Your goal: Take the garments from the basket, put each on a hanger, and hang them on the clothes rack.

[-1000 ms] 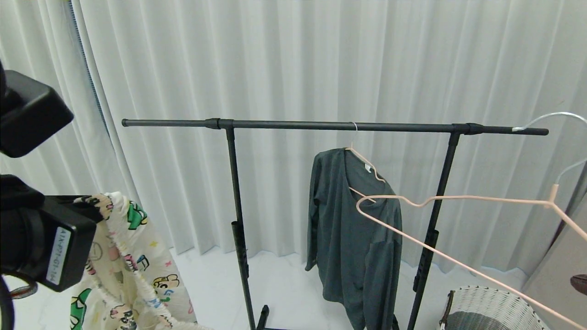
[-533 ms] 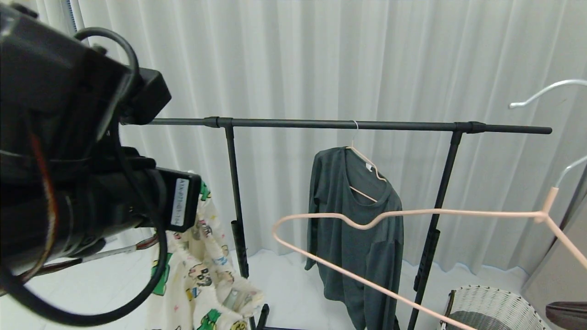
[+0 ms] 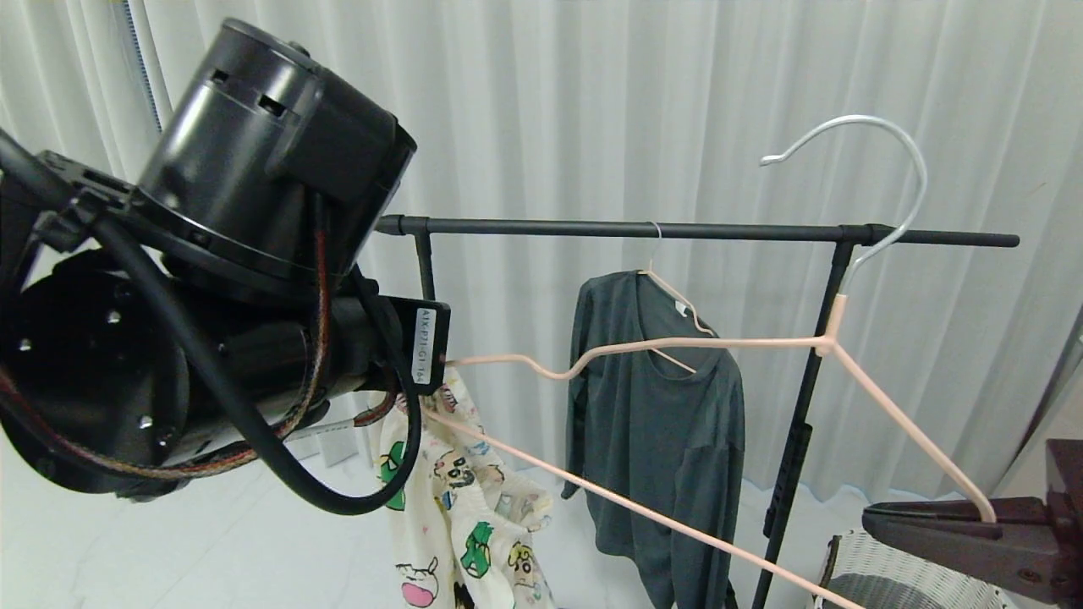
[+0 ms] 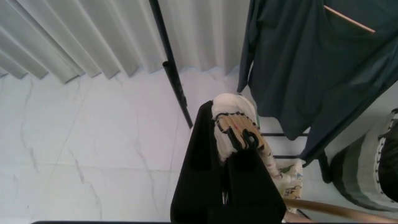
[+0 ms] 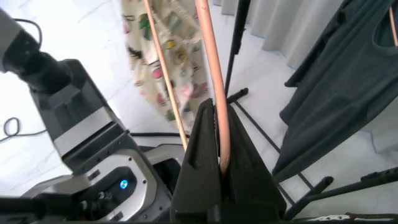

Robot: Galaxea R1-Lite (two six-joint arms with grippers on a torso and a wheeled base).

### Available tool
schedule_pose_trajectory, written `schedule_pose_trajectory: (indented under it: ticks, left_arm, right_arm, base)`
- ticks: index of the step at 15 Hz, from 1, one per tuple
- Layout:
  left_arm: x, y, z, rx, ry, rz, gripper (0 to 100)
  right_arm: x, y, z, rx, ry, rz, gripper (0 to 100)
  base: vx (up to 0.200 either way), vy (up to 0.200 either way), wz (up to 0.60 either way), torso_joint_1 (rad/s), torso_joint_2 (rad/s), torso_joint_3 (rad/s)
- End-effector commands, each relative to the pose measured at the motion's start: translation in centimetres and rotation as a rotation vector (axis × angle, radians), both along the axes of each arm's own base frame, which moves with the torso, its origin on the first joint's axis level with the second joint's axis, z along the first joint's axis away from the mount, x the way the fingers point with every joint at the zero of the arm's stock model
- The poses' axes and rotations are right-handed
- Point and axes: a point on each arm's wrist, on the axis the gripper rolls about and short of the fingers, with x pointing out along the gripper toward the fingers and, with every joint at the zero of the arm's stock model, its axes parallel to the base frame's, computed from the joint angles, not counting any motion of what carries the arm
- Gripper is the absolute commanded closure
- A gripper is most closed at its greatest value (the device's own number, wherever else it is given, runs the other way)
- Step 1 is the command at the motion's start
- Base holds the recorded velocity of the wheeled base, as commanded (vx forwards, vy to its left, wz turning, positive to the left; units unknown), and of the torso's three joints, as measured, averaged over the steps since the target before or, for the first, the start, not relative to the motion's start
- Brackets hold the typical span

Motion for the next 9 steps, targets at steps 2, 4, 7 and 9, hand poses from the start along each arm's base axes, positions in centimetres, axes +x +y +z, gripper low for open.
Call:
schedule_pose_trajectory:
  ticks: [2, 4, 7, 9]
  left_arm:
    - [0.1, -0.1, -0.1, 0.002, 0.003, 0.001, 100]
    - [0.1, -0.1, -0.1, 0.002, 0.002, 0.001, 100]
    - [0.1, -0.2, 0.2, -0.014, -0.006, 0.004, 100]
    - [0.0, -0.2, 0.4, -0.038, -0.011, 0.016, 100]
  right_arm:
    - [1.4, 1.7, -0.8, -0.043, 0.017, -0.028, 100]
    - [2.1, 2.5, -1.0, -0.039, 0.005, -0.044, 100]
    - [2.6, 3.6, -1.3, -0.040, 0.001, -0.031, 100]
    - [2.6, 4.6, -1.5, -0.036, -0.003, -0.014, 100]
  base:
    - [0.000, 0.000, 0.00, 0.000, 0.00, 0.000]
    - [0.000, 0.000, 0.00, 0.000, 0.00, 0.000]
    - [0.000, 0.000, 0.00, 0.000, 0.00, 0.000]
    - [0.000, 0.000, 0.00, 0.000, 0.00, 0.000]
